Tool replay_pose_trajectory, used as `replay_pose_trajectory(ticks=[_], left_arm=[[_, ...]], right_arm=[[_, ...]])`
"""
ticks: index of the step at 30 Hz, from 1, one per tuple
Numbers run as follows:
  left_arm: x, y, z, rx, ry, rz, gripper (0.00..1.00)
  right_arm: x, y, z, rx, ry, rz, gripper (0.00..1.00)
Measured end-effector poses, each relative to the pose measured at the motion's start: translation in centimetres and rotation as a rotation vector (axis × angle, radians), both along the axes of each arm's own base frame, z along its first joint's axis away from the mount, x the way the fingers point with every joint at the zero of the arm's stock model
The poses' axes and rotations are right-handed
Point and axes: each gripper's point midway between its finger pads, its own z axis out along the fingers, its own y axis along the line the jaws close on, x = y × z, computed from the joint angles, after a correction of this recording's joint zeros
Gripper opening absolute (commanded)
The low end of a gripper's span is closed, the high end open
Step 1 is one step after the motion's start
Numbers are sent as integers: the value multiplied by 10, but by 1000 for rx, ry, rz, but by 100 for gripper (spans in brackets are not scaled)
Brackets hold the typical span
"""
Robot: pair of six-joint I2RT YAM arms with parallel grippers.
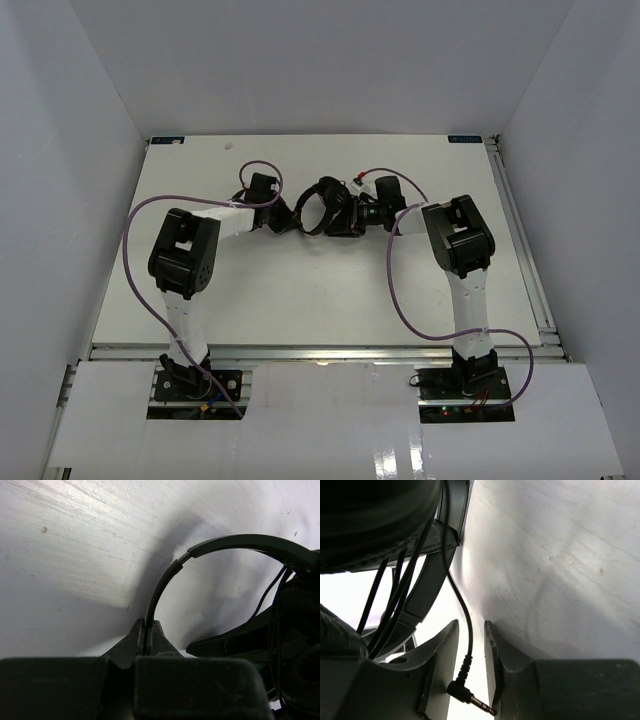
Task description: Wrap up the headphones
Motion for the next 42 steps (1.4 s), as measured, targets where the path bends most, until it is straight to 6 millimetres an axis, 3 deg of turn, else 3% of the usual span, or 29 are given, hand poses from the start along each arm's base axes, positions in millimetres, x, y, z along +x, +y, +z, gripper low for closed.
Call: replay_pose_trajectory(ticks=[10, 20, 26, 34, 37, 42], left_arm=[[4, 4, 0, 40, 12, -12, 0], [13, 15, 0, 73, 15, 14, 0], [25, 17, 1, 111, 24, 18, 0], [61, 37, 1, 265, 16, 63, 1], [69, 48, 1, 345, 15, 73, 8], [76, 68, 1, 478, 15, 81, 30]], right_arm=[[-10, -20, 11, 2, -23, -23, 59], [-13, -37, 11, -10, -43, -41, 60], [-26, -45, 14, -23, -60, -31, 60], [-39, -75, 48, -37, -199, -19, 60], [-47, -83, 64, -44, -260, -7, 60], [-63, -89, 84, -49, -339, 31, 60]])
